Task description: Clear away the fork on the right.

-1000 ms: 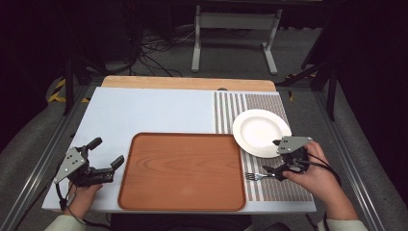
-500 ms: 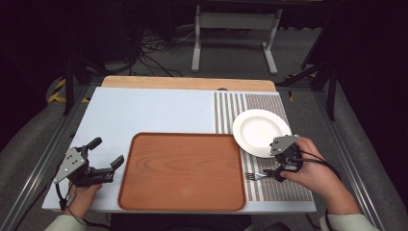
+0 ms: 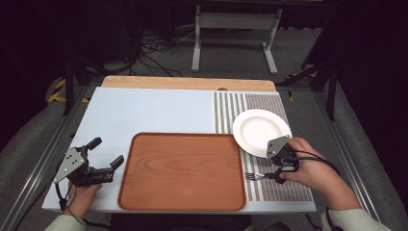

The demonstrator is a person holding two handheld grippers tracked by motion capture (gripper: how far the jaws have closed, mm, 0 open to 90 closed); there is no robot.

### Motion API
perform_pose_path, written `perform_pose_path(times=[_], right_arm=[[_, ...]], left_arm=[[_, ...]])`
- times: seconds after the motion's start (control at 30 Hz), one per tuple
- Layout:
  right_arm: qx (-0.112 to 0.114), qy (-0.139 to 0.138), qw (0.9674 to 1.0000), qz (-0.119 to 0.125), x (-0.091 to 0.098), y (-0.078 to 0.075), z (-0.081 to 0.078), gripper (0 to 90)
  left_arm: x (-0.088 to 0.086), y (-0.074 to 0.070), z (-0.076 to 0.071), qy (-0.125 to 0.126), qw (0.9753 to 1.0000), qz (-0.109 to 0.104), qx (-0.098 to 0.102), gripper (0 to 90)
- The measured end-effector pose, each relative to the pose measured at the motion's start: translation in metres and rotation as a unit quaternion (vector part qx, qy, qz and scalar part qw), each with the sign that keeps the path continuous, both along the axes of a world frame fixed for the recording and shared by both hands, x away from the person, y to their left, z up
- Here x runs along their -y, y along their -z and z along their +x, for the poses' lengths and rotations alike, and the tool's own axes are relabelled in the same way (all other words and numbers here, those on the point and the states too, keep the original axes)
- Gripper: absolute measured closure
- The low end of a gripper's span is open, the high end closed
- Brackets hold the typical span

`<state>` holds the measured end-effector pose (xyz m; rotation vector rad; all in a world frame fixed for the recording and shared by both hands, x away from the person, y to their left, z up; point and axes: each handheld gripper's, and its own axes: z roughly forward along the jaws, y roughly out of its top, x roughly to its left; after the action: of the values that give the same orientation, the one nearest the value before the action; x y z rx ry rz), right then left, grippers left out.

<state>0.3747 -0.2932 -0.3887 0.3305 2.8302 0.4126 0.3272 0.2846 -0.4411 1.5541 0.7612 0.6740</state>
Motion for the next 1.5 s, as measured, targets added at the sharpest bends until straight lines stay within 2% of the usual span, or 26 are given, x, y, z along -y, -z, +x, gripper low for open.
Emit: perform_pose_path(times=[0.13,0.17,0.27,0.4,0.67,0.7,0.8,0.87,0.9,1.07,1.17,1.2,1.3,1.5], right_arm=[[-0.013,0.000,0.9999,-0.010,-0.001,0.000,0.000,16.1],[-0.022,-0.002,0.9996,-0.015,-0.001,0.000,0.000,16.8],[-0.029,-0.013,0.9992,-0.023,-0.002,0.001,0.001,17.1],[-0.045,-0.026,0.9978,-0.040,-0.003,0.002,0.001,22.4],[-0.091,-0.036,0.9904,-0.097,-0.001,0.011,0.001,33.1],[-0.091,-0.048,0.9889,-0.107,0.000,0.012,0.002,35.8],[-0.098,-0.056,0.9850,-0.131,0.003,0.016,0.003,42.6],[-0.097,-0.062,0.9844,-0.133,0.003,0.016,0.004,43.9],[-0.103,-0.067,0.9826,-0.139,0.003,0.017,0.005,46.4],[-0.118,-0.077,0.9778,-0.155,0.002,0.022,0.006,58.3],[-0.122,-0.081,0.9760,-0.161,0.002,0.024,0.008,64.1],[-0.130,-0.079,0.9749,-0.163,0.001,0.024,0.009,68.4],[-0.128,-0.083,0.9739,-0.168,0.000,0.023,0.011,75.9],[-0.129,-0.090,0.9715,-0.178,-0.003,0.024,0.011,77.4]], left_arm=[[0.000,0.000,0.000,0.001,1.0000,0.001,0.000,0.0],[0.000,0.000,0.000,0.001,1.0000,0.001,0.000,0.0],[0.000,0.000,0.000,0.001,1.0000,0.001,-0.001,0.0],[0.000,0.000,0.000,0.001,1.0000,0.000,-0.001,0.0],[0.000,0.000,0.000,0.001,1.0000,0.001,0.000,0.0],[0.000,0.000,0.000,0.002,1.0000,0.001,0.000,0.2],[0.000,0.000,0.000,0.002,1.0000,0.001,0.000,0.2],[0.000,0.000,0.000,0.002,1.0000,0.001,0.001,0.2],[0.000,0.000,0.000,0.002,1.0000,0.002,0.000,0.2],[0.001,0.000,0.000,0.001,1.0000,0.002,0.001,0.2],[0.001,0.000,0.000,0.002,1.0000,0.003,0.002,0.2],[0.001,0.000,0.000,0.002,1.0000,0.003,0.002,0.3],[0.001,0.000,0.000,0.002,1.0000,0.003,0.002,0.3],[0.000,0.000,0.000,0.002,1.0000,0.002,0.002,0.2]])
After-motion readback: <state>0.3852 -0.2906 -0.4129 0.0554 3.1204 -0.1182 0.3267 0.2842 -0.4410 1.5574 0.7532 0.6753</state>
